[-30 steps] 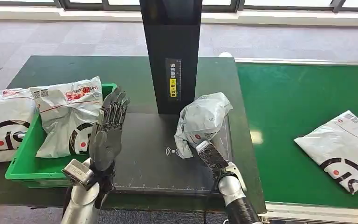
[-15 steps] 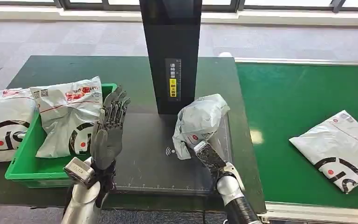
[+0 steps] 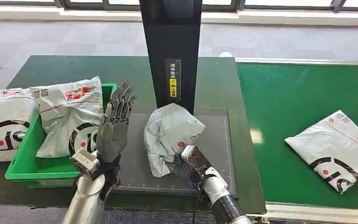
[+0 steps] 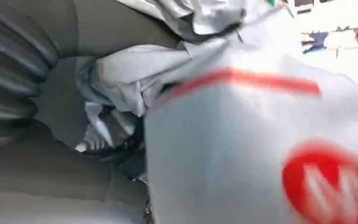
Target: Moved the parcel from conveyor to table for the left to box.
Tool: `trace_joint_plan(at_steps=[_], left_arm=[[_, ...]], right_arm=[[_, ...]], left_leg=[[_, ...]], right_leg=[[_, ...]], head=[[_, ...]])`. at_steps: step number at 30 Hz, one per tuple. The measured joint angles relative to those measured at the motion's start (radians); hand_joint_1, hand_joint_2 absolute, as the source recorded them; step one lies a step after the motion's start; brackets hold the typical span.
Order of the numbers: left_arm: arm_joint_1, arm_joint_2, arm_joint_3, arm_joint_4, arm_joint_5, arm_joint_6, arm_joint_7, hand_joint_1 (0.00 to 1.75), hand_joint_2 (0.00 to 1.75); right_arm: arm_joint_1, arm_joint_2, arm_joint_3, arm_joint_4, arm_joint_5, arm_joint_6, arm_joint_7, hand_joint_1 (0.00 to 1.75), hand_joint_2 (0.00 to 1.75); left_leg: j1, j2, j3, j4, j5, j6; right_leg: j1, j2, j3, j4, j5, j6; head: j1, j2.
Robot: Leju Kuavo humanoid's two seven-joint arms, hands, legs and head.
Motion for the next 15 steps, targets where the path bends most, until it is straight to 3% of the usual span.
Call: trace_joint_plan(at_steps=[15], left_arm=[[-0.024,0.003,0.000,0.027,0.000,-0.004,0.012,0.00,0.00]], right_arm=[[-0.045,0.003,0.037,0.088,0.013,-0.056,0.052,0.00,0.00]], left_leg=[[0.000,0.001,0.000,0.000,0.000,0.000]], right_leg=[[0.000,0.000,0.000,0.000,0.000,0.000]], head=[[0.000,0.000]])
